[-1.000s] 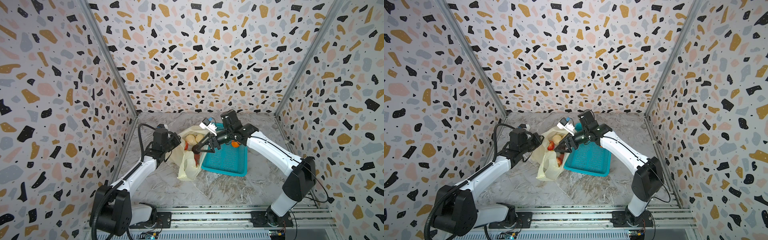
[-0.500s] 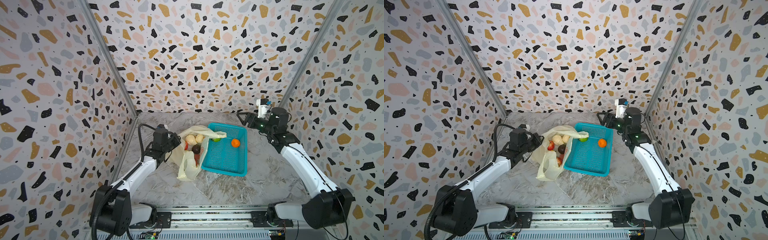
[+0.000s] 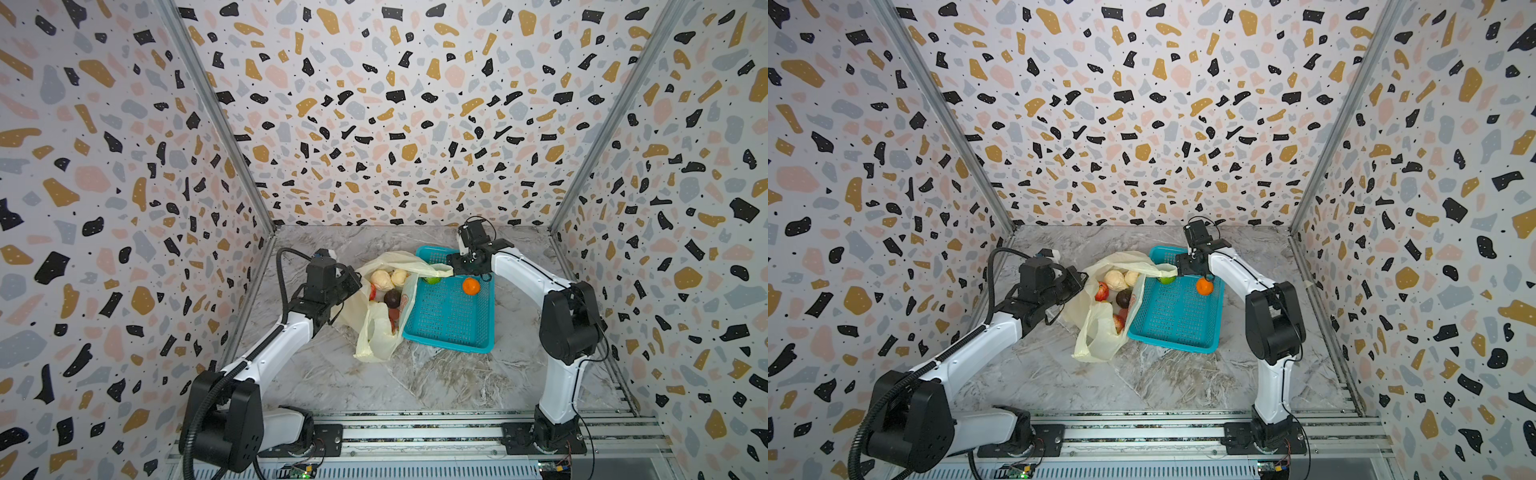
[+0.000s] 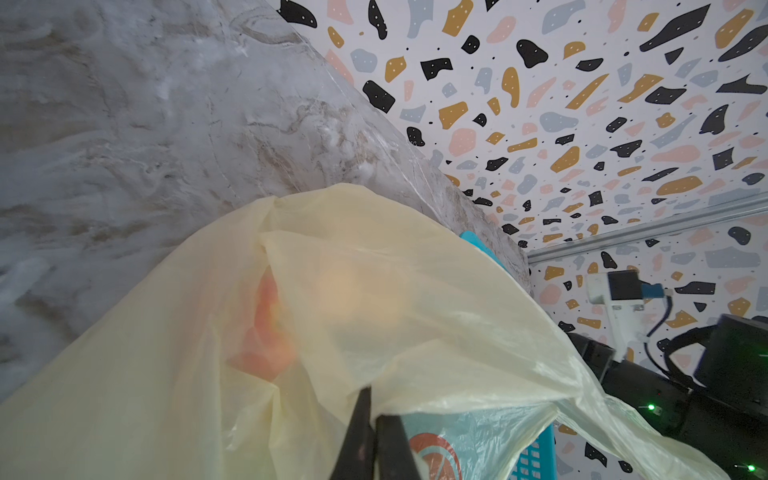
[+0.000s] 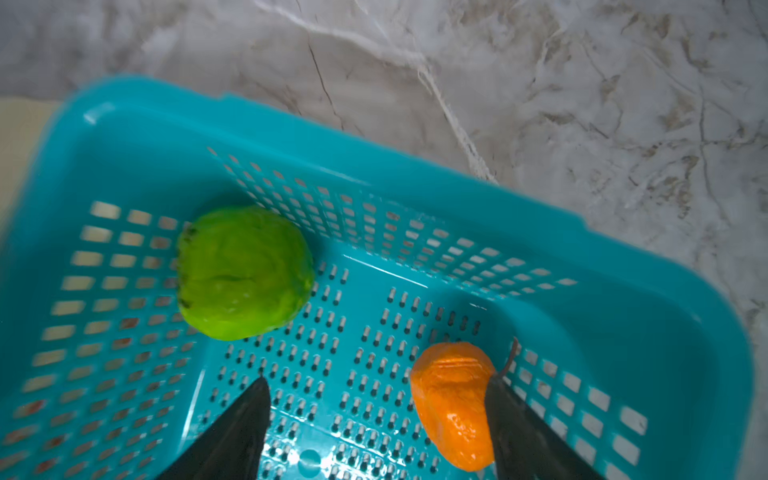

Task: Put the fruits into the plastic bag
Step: 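Move the right gripper into the basket and grasp the orange, then carry the orange to the bag and release it inside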

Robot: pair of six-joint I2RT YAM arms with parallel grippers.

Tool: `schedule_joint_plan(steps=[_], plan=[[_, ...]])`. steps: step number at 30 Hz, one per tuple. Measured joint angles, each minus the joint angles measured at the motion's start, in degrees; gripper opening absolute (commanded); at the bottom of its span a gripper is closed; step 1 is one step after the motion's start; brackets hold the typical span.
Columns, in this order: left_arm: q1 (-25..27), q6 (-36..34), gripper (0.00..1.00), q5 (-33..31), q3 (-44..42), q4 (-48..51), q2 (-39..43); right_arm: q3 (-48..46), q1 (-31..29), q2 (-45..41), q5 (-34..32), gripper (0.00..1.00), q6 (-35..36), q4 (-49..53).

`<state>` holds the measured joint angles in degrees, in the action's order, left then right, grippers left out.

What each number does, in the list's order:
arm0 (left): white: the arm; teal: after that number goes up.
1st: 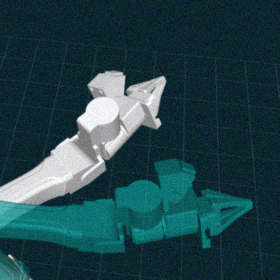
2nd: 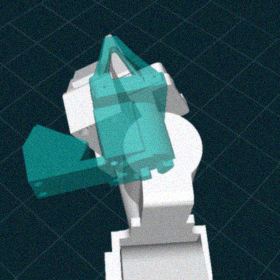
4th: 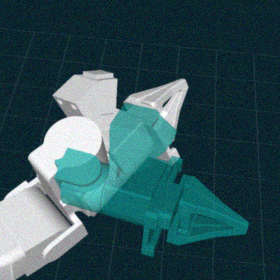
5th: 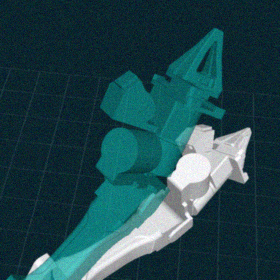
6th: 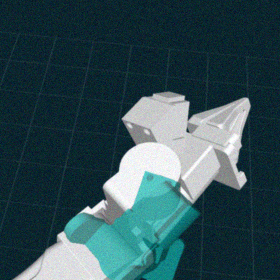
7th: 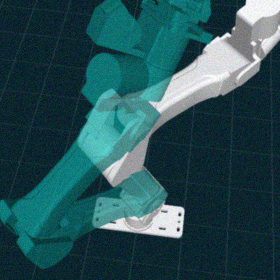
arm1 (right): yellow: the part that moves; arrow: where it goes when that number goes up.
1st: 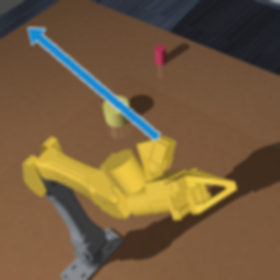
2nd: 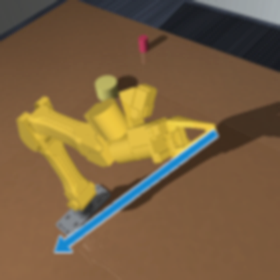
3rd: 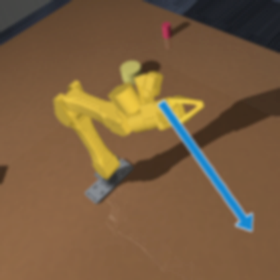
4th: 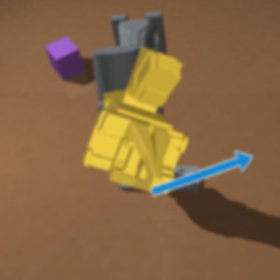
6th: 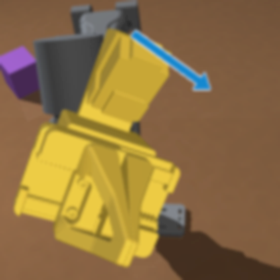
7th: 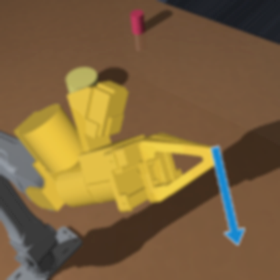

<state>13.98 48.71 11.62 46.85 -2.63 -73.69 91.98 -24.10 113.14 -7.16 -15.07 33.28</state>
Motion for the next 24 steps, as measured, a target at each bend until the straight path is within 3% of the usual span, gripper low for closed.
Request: schedule_joint_plan(steps=[7,14,20,24], plan=[[0.0,-0.1,0.00,0.0,0.0,0.0,0.0,-3.1,-0.3,1.7,-6.8,0.82,1.5,1.4],[0.0,-0.1,0.00,0.1,0.0,0.0,-0.4,-4.6,0.0,3.2,-7.4,0.80,2.4,-0.2],[0.0,-0.4,0.00,0.0,0.0,0.1,-0.6,-4.6,0.1,6.1,-5.0,0.72,2.3,-0.7],[0.0,-0.6,0.00,0.0,0.0,0.2,-0.6,-5.1,0.1,5.8,-3.8,0.59,2.0,-2.3]])
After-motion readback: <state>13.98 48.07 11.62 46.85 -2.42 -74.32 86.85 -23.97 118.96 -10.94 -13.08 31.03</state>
